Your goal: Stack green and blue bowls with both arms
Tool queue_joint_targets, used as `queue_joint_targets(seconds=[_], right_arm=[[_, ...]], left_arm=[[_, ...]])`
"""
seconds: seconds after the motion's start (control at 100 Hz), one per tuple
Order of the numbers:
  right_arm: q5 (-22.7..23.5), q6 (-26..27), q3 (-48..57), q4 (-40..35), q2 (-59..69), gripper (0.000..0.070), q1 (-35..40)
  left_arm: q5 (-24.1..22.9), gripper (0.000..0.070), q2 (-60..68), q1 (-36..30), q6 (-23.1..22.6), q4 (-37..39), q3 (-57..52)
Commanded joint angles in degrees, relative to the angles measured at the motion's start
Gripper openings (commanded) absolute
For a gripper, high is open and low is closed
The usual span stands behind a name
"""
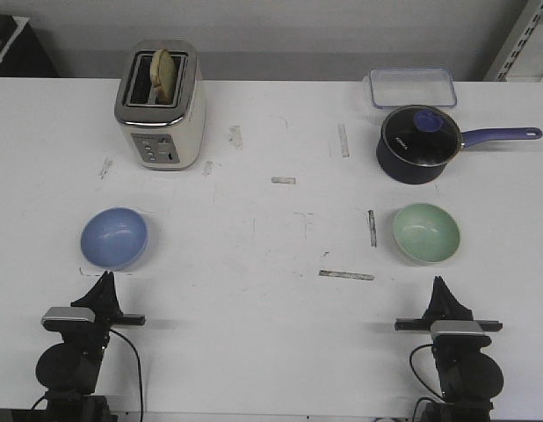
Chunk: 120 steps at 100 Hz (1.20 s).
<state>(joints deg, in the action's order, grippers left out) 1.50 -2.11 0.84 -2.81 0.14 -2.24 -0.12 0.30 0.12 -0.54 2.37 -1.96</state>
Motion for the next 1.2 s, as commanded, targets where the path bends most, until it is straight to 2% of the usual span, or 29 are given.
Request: queue_joint_targets(seconds=[0.0,0.26,0.38,0.58,0.66,0.83,0.88,1.0,1.06,1.11,1.19], right_arm=[[-0.04,0.57,-0.11,0.72,-0.09,0.0002,0.02],[0.02,1.22,-0.11,2.69,-0.09,0.0002,0.02],[-4.04,1.22,0.31,6.21,-0.09,0.0002,-0.04],[-6.23,1.25,10.95,6.40,1.73,0.0002,-0.04],[-5.86,1.29,17.92,3.08,5.68,0.0002,-0.04],[-5.77,1.27,35.34,-10.05,19.19,0.0022,-0.04],[-5.27,1.27,39.98,-13.84,23.61,0.0080,-0.04],[-2.80,1.25,49.27,-22.51,34.10,0.0305,-0.04],[-2.34,1.25,52.72,-26.67,38.80,0.0394,-0.04],[-2.36,1.16,54.88,-29.62,42.66,0.0433,-0.07],[-2.34,0.92,56.54,-32.63,48.09,0.0434,-0.33]], left_arm=[[0.00,0.0002,-0.11,0.02,-0.07,0.63,1.18],[0.00,0.0002,-0.11,0.02,0.17,0.42,1.18],[0.00,0.0002,-0.11,0.02,0.13,-0.24,1.18],[0.00,0.0002,-0.11,0.02,0.11,-0.74,1.18],[0.00,0.0002,-0.11,0.02,0.11,-0.68,1.18],[0.00,0.0002,-0.11,0.02,0.13,0.55,1.18],[0.02,0.0002,-0.11,0.02,0.11,0.74,1.18],[0.02,0.0003,-0.11,0.02,0.13,0.68,1.18],[0.02,0.0002,-0.11,0.02,0.13,0.70,1.18],[0.02,0.0002,-0.11,0.02,0.13,0.70,1.18],[0.02,0.0003,-0.11,0.02,0.13,0.70,1.18]])
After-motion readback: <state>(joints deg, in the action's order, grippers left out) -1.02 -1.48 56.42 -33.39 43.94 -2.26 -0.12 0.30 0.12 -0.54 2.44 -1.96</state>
